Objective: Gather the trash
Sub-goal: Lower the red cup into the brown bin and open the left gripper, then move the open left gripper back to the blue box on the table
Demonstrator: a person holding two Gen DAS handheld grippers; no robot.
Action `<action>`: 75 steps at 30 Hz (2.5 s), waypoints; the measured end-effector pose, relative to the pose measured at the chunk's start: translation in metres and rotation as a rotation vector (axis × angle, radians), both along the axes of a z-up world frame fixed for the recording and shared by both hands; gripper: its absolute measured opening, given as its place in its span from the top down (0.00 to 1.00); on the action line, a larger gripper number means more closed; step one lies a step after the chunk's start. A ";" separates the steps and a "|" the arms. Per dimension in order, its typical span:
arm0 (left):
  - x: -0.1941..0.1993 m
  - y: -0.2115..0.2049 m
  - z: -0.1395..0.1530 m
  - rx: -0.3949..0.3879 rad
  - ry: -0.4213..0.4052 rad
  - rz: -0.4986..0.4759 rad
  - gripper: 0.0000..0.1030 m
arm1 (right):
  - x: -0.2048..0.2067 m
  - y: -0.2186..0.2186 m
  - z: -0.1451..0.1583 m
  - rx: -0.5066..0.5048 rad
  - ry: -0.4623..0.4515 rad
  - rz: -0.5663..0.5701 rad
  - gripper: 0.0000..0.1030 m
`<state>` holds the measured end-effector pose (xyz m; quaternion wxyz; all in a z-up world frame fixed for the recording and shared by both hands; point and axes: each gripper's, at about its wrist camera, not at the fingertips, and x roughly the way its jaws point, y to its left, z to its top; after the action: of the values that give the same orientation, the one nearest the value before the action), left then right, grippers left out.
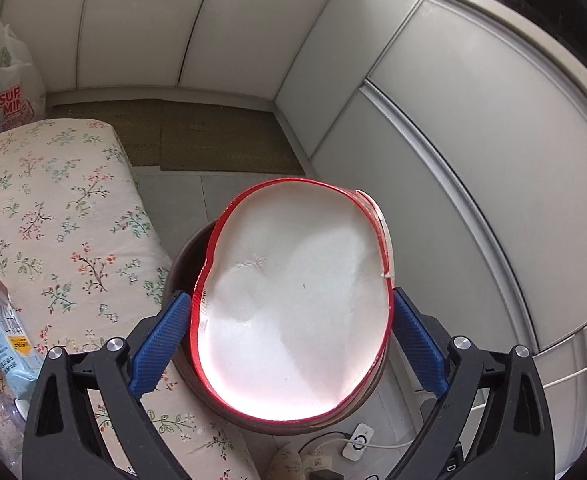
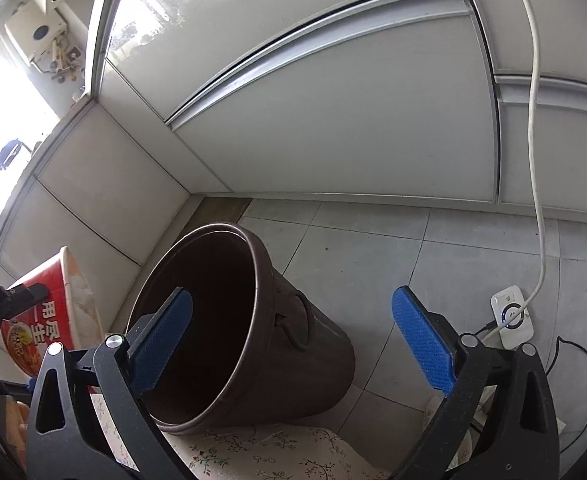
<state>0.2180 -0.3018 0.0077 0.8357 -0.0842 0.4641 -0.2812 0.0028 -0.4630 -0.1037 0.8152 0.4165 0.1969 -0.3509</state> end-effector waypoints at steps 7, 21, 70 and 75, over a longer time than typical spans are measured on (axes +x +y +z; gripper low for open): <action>-0.001 0.006 -0.019 0.048 0.057 0.004 0.07 | -0.002 -0.003 0.000 0.014 -0.022 0.017 0.07; 0.012 0.038 -0.012 -0.220 0.202 0.053 0.06 | 0.000 0.001 0.005 -0.003 -0.041 0.042 0.07; -0.087 0.362 -0.018 0.335 0.119 0.482 0.06 | 0.032 0.054 0.034 -0.200 -0.012 0.325 0.07; -0.075 0.379 -0.027 0.537 0.162 0.410 0.06 | 0.036 0.066 0.039 -0.230 -0.020 0.410 0.07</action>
<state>0.1433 0.0776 -0.0190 0.8276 0.0252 0.5599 0.0321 0.0391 -0.3969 -0.0646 0.9135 0.2757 0.2277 -0.1941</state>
